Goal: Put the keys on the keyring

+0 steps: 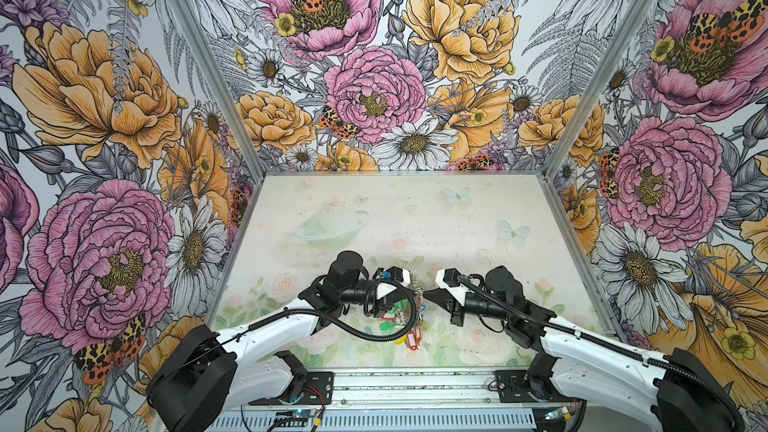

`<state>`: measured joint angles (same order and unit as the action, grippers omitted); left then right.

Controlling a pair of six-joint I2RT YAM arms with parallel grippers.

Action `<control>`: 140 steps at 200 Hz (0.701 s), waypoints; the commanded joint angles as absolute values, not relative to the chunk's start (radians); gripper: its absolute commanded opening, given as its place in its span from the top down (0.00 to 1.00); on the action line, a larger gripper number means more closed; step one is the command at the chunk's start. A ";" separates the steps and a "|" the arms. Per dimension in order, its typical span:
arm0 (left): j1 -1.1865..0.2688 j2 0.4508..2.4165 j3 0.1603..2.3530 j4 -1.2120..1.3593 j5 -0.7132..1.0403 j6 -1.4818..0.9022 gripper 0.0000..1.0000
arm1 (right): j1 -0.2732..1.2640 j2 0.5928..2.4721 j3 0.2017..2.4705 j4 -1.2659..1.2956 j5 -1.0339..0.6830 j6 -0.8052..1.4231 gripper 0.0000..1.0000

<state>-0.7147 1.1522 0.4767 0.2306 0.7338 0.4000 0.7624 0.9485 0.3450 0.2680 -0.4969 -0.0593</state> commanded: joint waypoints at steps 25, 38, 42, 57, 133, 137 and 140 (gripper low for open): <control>-0.721 1.173 0.495 0.251 0.777 0.415 1.00 | 0.850 0.923 0.444 0.109 -0.367 -0.196 1.00; -0.721 1.169 0.495 0.250 0.774 0.417 1.00 | 0.866 0.920 0.453 0.082 -0.327 -0.215 1.00; -0.721 1.167 0.495 0.251 0.774 0.417 1.00 | 0.871 0.920 0.456 0.072 -0.315 -0.221 1.00; -0.721 1.162 0.494 0.251 0.769 0.416 1.00 | 0.895 0.925 0.470 0.045 -0.270 -0.246 1.00; -0.720 1.157 0.502 0.255 0.737 0.395 1.00 | 1.018 0.936 0.514 -0.025 -0.010 -0.371 1.00; -0.719 1.157 0.501 0.257 0.734 0.392 1.00 | 1.024 0.937 0.515 -0.025 0.007 -0.381 1.00; -0.718 1.156 0.500 0.258 0.733 0.391 1.00 | 1.031 0.939 0.515 -0.025 0.020 -0.388 1.00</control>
<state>-0.7101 1.1618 0.4767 0.2134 0.7200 0.4034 0.9825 0.9298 0.4805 -0.0265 -0.0841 -0.3004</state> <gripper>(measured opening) 0.050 0.046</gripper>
